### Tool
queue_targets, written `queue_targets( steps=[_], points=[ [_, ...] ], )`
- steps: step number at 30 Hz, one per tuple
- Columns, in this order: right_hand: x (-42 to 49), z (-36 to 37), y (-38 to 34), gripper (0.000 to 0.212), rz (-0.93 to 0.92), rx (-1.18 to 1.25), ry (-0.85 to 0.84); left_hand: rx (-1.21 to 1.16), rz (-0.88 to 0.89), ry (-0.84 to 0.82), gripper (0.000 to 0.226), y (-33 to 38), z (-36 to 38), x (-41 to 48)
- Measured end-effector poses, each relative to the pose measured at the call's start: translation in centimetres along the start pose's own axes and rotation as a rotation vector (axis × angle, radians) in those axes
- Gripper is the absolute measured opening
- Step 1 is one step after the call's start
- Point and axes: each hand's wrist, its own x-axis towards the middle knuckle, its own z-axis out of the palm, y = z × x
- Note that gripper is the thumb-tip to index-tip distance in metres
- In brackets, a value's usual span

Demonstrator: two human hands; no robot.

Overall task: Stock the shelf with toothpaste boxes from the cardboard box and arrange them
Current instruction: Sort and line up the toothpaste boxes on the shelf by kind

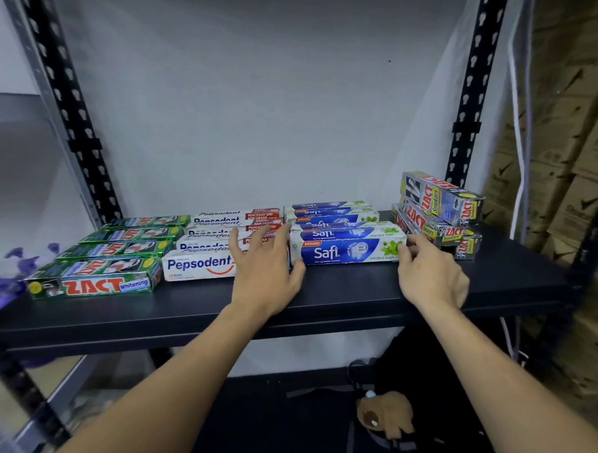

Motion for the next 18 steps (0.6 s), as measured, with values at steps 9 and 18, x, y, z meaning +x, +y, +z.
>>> queue_targets(
  steps=[9,18],
  points=[
    [-0.01,-0.29,0.07,0.031,0.012,-0.006,-0.033,-0.095,0.058,0.047,0.053,-0.09,-0.39,-0.64],
    [-0.29,-0.75,-0.19,0.027,0.020,0.020,-0.059,-0.145,0.026,0.060,0.049,-0.22,-0.40,-0.60]
  ],
)
